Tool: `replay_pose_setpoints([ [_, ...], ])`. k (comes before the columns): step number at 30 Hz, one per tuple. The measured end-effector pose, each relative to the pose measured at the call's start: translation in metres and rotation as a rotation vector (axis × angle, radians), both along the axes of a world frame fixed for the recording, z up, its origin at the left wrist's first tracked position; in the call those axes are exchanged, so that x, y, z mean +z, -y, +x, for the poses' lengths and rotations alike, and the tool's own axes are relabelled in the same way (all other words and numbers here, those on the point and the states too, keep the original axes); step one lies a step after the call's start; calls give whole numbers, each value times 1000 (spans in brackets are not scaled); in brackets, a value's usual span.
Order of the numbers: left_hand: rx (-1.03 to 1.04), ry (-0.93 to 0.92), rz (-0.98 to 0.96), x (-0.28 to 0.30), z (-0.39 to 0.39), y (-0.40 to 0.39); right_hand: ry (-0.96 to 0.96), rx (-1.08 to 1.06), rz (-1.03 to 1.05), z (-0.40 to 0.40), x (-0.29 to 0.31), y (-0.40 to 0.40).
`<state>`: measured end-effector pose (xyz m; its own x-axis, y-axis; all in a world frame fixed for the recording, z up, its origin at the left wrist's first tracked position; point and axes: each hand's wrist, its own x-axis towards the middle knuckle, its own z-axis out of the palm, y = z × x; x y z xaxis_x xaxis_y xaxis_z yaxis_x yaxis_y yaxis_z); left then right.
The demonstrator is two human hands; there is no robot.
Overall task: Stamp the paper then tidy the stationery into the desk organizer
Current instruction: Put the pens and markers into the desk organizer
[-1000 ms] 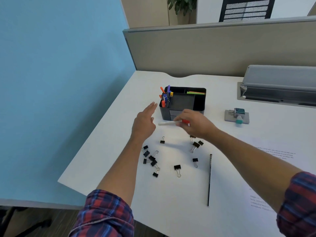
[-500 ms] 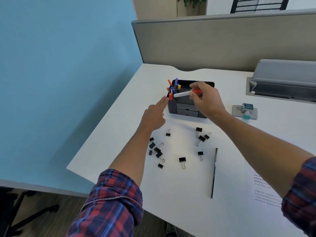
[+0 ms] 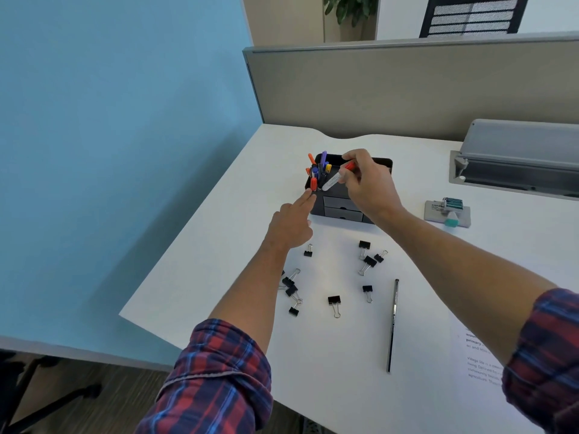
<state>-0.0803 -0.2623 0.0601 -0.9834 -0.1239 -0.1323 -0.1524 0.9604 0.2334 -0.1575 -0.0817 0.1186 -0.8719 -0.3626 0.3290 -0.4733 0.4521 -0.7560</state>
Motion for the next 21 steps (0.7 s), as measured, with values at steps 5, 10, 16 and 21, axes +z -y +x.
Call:
replay_pose_setpoints([
  [5,32,2,45,1,-2,0,25,22,14,2,1,6],
  [10,50,15,78,1,-4,0,-17,38,166,1,-4,15],
  [16,59,35,96,2,-6,1,-58,16,172,7,-1,25],
  [21,44,25,89,1,-5,1,-131,3,189,6,0,33],
])
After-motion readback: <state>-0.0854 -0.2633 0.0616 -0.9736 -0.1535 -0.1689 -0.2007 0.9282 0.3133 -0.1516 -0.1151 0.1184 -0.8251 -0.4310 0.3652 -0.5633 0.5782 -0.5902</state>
